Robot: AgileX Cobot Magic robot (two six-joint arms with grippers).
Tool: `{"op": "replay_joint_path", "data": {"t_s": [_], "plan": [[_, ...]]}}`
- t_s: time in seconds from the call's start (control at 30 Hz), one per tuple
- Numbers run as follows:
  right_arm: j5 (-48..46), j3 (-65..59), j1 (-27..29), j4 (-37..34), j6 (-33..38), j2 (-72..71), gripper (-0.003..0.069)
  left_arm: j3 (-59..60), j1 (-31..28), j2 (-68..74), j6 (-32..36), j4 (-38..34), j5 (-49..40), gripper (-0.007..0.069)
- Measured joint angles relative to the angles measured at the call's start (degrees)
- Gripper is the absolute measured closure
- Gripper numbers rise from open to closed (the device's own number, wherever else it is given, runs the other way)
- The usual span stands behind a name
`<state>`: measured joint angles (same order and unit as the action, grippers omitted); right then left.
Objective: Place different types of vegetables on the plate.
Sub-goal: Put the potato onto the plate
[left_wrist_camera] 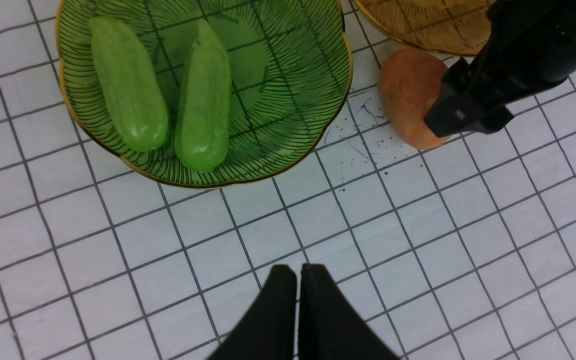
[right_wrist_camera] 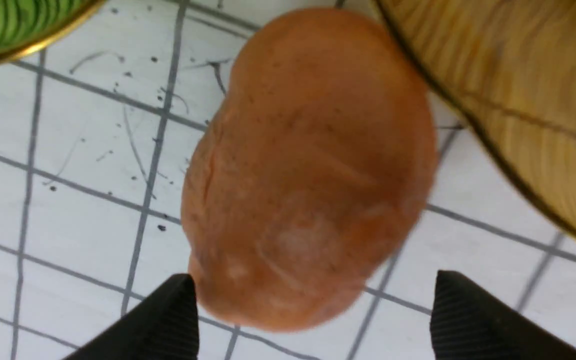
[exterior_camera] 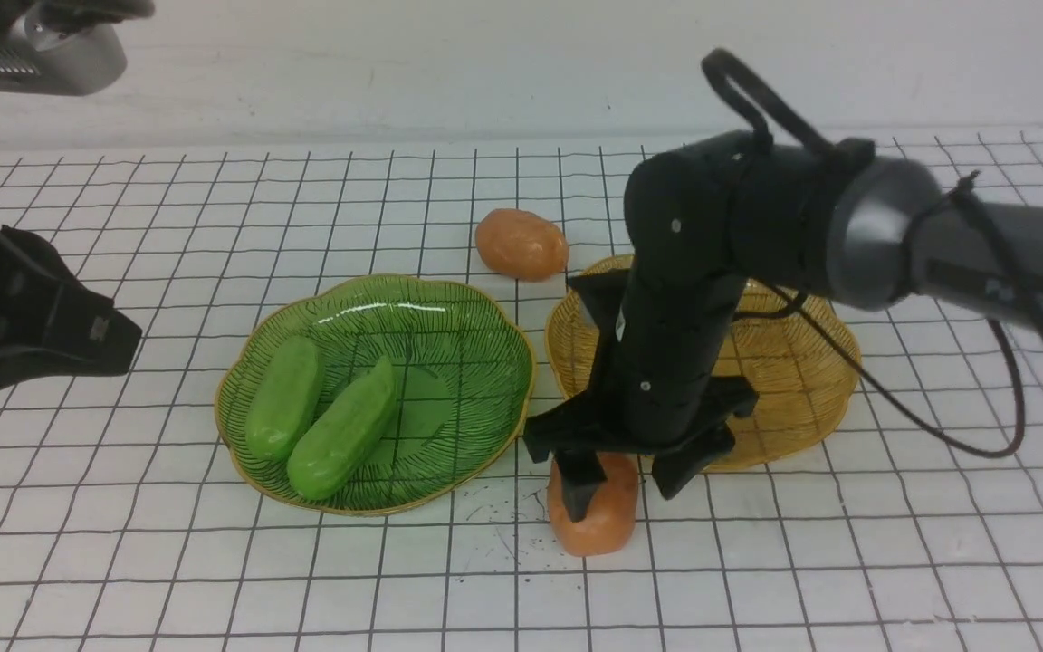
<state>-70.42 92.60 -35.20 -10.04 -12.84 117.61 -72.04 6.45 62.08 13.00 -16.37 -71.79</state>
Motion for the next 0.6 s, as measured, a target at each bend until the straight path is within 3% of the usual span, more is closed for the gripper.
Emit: {"op": "replay_joint_path", "data": {"t_s": [0.2, 0.6], "plan": [[0.5, 0.2, 0.0, -0.7, -2.1, 2.2, 0.0055, 0.0, 0.0, 0.0, 1.1, 0.0, 0.0, 0.0632], [0.5, 3.0, 0.0, -3.4, -1.4, 2.2, 0.0054, 0.0, 0.0, 0.0, 1.2, 0.0, 0.0, 0.0632]]}}
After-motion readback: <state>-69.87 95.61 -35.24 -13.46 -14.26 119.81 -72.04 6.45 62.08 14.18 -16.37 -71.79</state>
